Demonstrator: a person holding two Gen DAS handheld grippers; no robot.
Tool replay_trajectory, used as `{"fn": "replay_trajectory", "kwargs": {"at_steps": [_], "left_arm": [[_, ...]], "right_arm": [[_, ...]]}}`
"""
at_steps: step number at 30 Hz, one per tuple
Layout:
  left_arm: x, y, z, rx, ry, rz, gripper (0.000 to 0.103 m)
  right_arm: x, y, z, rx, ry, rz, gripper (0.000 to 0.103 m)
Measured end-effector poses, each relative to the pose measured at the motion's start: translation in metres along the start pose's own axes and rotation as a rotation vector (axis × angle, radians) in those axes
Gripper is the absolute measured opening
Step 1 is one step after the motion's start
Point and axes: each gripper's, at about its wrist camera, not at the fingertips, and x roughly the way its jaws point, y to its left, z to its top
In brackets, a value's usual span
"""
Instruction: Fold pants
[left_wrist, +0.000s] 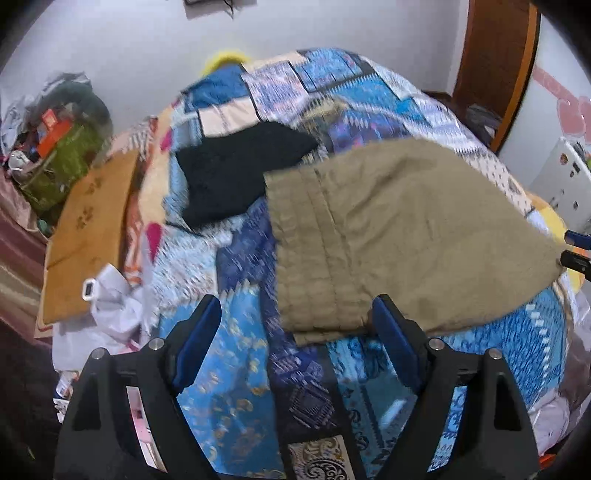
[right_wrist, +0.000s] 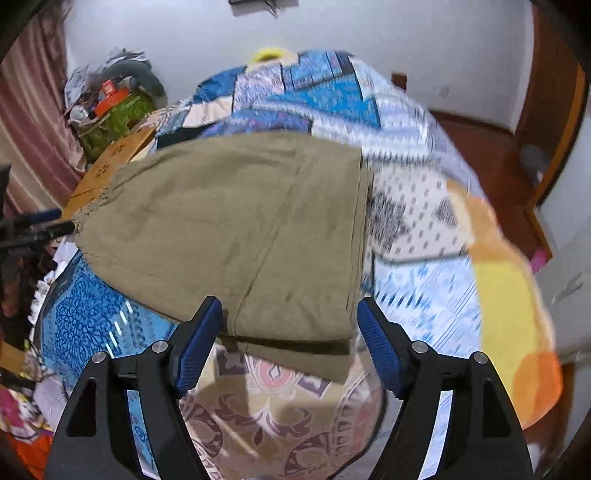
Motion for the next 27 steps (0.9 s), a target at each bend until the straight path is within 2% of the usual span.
{"fn": "replay_trajectory", "kwargs": {"at_steps": [4,8,13,14,20,24,27], "left_arm": [[-0.002,0.008,0.025,-0.032,-0.038,0.001,0.085],[0.007,0.011,0.053,-0.043,-0.045,0.003,0.085],[0.029,0.008,0.087,-0.006,-0.050,0.017,0.088],[0.035,0.007,0.092,0.003,-0.050,0.026,0.088],[0.078,0.014,0.118,-0.003,-0.013,0.050,0.088],[0.118,0.021,0.128,-0.015,0.063,0.037,0.088],[0.137,0.024,0.125,-0.028,0.088,-0.005,0.088]], "right_arm": [[-0.008,-0.001,0.020,-0.056,-0.070,-0.029,0.073],[-0.004,-0.009,0.046,-0.049,-0.096,-0.034,0.073],[0.011,-0.020,0.080,-0.052,-0.125,-0.032,0.076],[0.017,-0.021,0.087,-0.055,-0.123,-0.028,0.079],[0.066,-0.032,0.119,-0.089,-0.108,-0.006,0.079],[0.113,-0.053,0.140,-0.069,-0.039,0.000,0.079],[0.147,-0.071,0.152,-0.040,0.015,-0.005,0.079]]}}
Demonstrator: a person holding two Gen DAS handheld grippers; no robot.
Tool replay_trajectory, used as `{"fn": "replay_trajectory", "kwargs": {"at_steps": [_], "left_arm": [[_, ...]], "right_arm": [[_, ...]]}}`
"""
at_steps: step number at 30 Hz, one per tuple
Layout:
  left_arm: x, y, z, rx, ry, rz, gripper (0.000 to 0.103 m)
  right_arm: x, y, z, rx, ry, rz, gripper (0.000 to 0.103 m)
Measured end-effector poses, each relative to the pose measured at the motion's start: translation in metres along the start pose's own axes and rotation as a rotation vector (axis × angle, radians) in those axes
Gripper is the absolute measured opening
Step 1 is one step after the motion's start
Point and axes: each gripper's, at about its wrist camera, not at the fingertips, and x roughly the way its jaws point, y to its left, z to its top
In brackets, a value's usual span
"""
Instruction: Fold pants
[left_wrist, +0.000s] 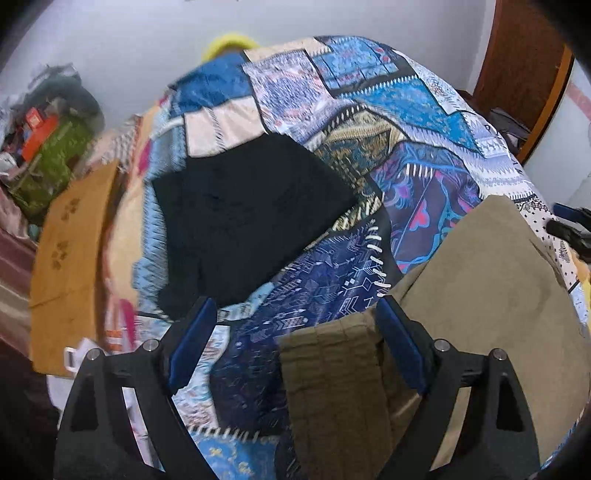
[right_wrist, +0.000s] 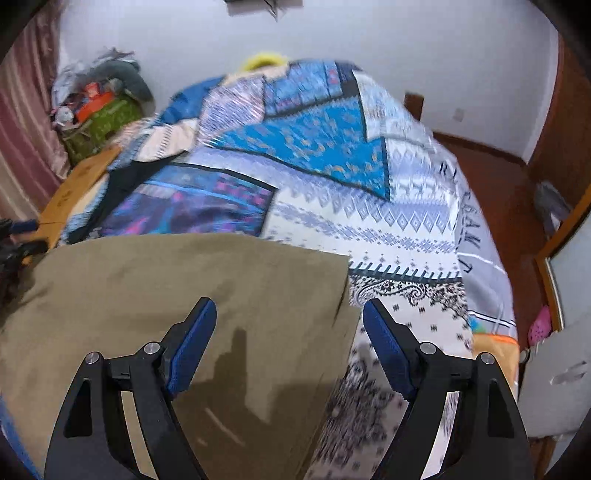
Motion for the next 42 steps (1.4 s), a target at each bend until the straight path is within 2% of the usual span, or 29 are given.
{"fn": "replay_trajectory", "kwargs": {"at_steps": [2,4,6,9,12,14,18,20,21,23,25,26,27,30,34,35,36,37,39,42], "left_arm": [[0.013,0.000,-0.004,-0.001,0.012,-0.022,0.089],[0.021,0.000,-0.007,-0.010,0.019,-0.040,0.089],[0.026,0.003,-0.011,-0.035,0.019,-0.061,0.089],[0.030,0.008,-0.015,-0.072,0.009,-0.085,0.089],[0.032,0.015,-0.019,-0.118,0.000,-0.112,0.089],[0.032,0.015,-0.021,-0.120,-0.016,-0.097,0.089],[0.026,0.007,-0.023,-0.092,-0.059,-0.012,0.089],[0.023,0.003,-0.026,-0.082,-0.083,0.017,0.089],[0.024,0.004,-0.027,-0.084,-0.084,0.018,0.089],[0.025,0.007,-0.028,-0.100,-0.076,0.003,0.089],[0.024,0.011,-0.027,-0.111,-0.062,-0.006,0.089],[0.023,0.011,-0.027,-0.110,-0.061,0.001,0.089],[0.020,0.010,-0.027,-0.106,-0.061,0.011,0.089],[0.006,0.009,-0.028,-0.101,-0.059,0.025,0.088],[-0.026,0.007,-0.029,-0.118,-0.102,-0.050,0.088],[-0.034,0.006,-0.029,-0.122,-0.119,-0.054,0.088],[-0.042,0.003,-0.028,-0.123,-0.137,-0.055,0.088],[-0.048,0.001,-0.028,-0.122,-0.151,-0.056,0.089],[-0.057,-0.008,-0.026,-0.107,-0.164,-0.053,0.089],[-0.062,-0.024,-0.024,-0.056,-0.165,-0.039,0.089]], "right_arm": [[0.017,-0.011,0.006,0.035,0.015,0.005,0.078],[0.036,-0.018,0.011,0.046,0.039,-0.026,0.077],[0.055,-0.020,0.013,0.037,0.070,-0.042,0.068],[0.079,-0.017,0.010,0.041,0.121,0.004,0.059],[0.082,-0.013,0.007,0.028,0.116,-0.002,0.057],[0.082,-0.014,0.005,0.028,0.117,0.001,0.057],[0.086,-0.016,0.005,0.024,0.117,-0.034,0.064],[0.088,-0.019,0.007,0.035,0.117,-0.055,0.064],[0.088,-0.020,0.007,0.039,0.113,-0.085,0.064],[0.088,-0.020,0.009,0.032,0.118,-0.198,0.063],[0.087,-0.021,0.010,0.023,0.161,-0.259,0.049],[0.085,-0.021,0.011,0.017,0.176,-0.259,0.039],[0.078,-0.018,0.011,-0.003,0.194,-0.254,0.034],[0.049,-0.005,0.013,-0.058,0.161,-0.231,0.034],[0.000,0.025,0.018,-0.111,0.062,-0.151,0.038],[-0.014,0.038,0.018,-0.108,0.036,-0.122,0.045],[-0.022,0.046,0.017,-0.106,0.023,-0.110,0.057],[-0.032,0.058,0.016,-0.112,0.001,-0.094,0.061],[-0.048,0.082,0.012,-0.147,-0.046,-0.050,0.065],[-0.054,0.112,0.014,-0.169,-0.061,0.037,0.068]]}}
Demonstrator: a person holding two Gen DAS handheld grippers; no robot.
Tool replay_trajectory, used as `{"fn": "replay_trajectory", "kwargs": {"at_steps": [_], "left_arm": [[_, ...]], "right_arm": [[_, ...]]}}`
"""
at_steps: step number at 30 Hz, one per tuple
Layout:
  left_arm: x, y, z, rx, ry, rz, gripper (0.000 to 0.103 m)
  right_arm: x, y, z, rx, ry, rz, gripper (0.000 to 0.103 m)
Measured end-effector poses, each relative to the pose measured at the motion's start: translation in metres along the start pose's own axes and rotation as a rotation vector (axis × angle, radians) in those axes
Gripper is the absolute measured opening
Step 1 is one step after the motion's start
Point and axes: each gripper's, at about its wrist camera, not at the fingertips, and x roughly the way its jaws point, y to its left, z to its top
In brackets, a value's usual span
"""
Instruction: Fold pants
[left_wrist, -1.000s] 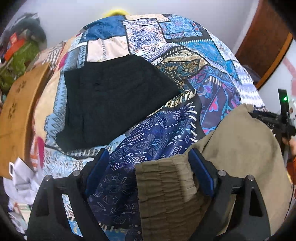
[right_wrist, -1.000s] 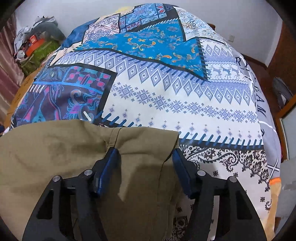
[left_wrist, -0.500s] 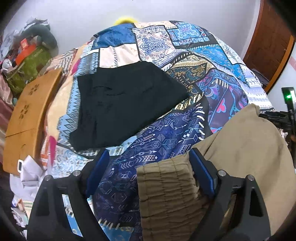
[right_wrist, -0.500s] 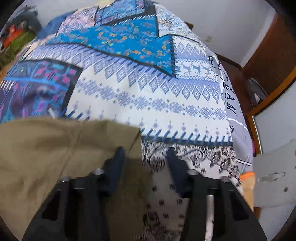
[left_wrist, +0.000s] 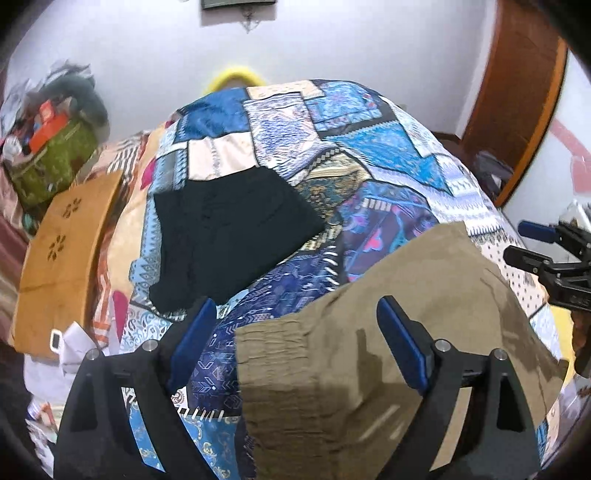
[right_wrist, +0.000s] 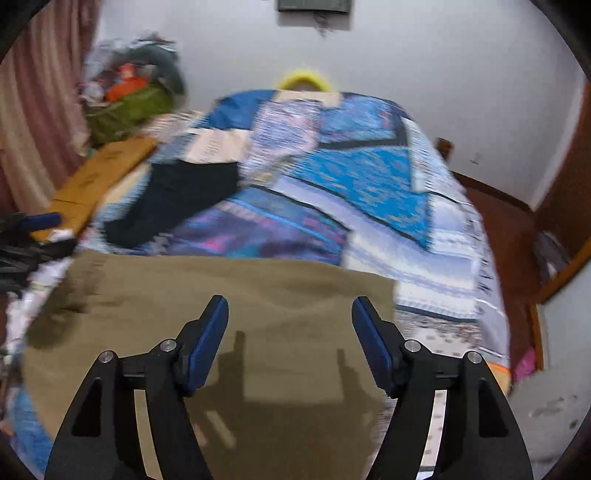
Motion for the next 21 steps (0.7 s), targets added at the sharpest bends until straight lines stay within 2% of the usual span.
{"fn": "replay_trajectory", "kwargs": {"at_steps": [1,3,5,10,16,21], "left_arm": [[0.000,-0.006,-0.001,0.019,0.003,0.008,0.089],[0.004,-0.018,-0.005,0.053,0.018,0.030,0.089],[0.008,-0.027,-0.012,0.083,0.033,0.027,0.089],[0.034,-0.041,-0.032,0.124,0.119,0.006,0.090],[0.035,-0.032,-0.038,0.073,0.136,-0.024,0.091],[0.021,-0.029,-0.051,0.091,0.144,0.009,0.091]], "right_arm": [[-0.001,0.006,0.001,0.011,0.001,0.043,0.069],[0.005,0.013,0.000,0.041,0.023,0.098,0.079],[0.016,0.017,-0.005,0.052,0.051,0.119,0.080],[0.059,0.022,-0.035,0.071,0.227,0.126,0.080],[0.035,0.029,-0.054,0.024,0.169,0.073,0.083],[0.012,0.029,-0.074,0.021,0.157,0.064,0.083]]}}
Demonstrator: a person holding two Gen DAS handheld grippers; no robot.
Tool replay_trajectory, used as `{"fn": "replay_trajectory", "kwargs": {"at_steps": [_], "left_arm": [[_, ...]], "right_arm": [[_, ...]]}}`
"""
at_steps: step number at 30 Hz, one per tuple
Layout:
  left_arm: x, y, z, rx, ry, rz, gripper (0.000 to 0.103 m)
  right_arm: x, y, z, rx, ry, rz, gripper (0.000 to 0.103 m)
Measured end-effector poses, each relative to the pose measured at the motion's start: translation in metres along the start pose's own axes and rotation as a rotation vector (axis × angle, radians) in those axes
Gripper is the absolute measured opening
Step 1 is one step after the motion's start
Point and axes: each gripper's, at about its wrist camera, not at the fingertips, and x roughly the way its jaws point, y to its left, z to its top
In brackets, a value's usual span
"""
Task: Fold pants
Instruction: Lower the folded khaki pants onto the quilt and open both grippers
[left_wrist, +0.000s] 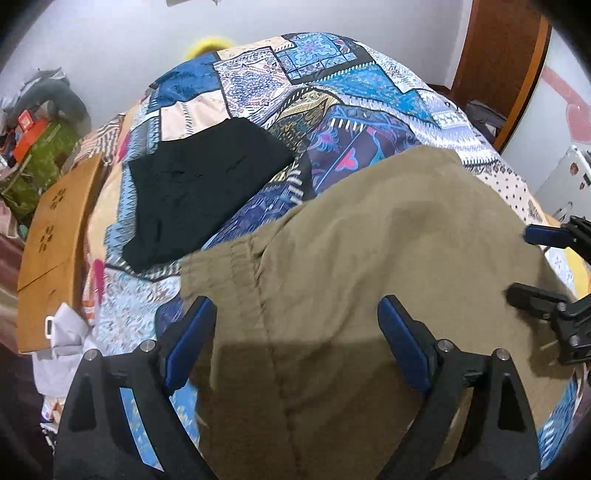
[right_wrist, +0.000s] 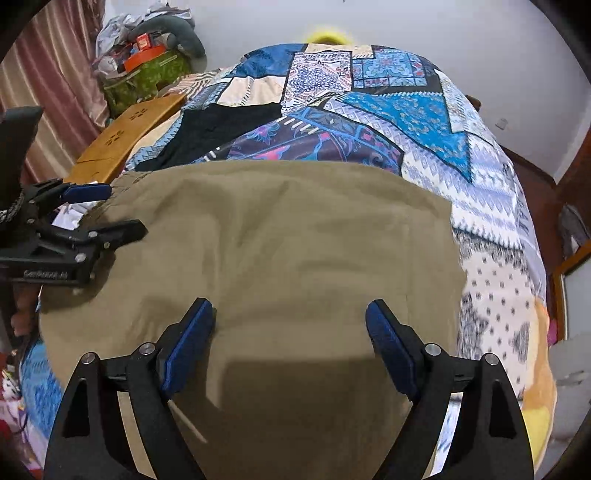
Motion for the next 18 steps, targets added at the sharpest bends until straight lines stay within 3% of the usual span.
{"fn": "replay_trajectory", "kwargs": {"at_steps": [9,13,18], "left_arm": [[-0.027,0.008,-0.041,-0.003,-0.004,0.031,0.091],[-0.041,0.017,-0.053,-0.062,-0.004,0.005,0.091],[-0.051,0.019,-0.075,-0.070,-0.028,0.013,0.097]], "right_arm": [[-0.032,-0.010,-0.053,0.082,-0.009,-0.005,0.088],[-0.045,-0.016,-0.076,0.160,-0.035,0.026,0.088],[-0.058,-0.015,-0.101,0.203,-0.083,0.013,0.089]]}}
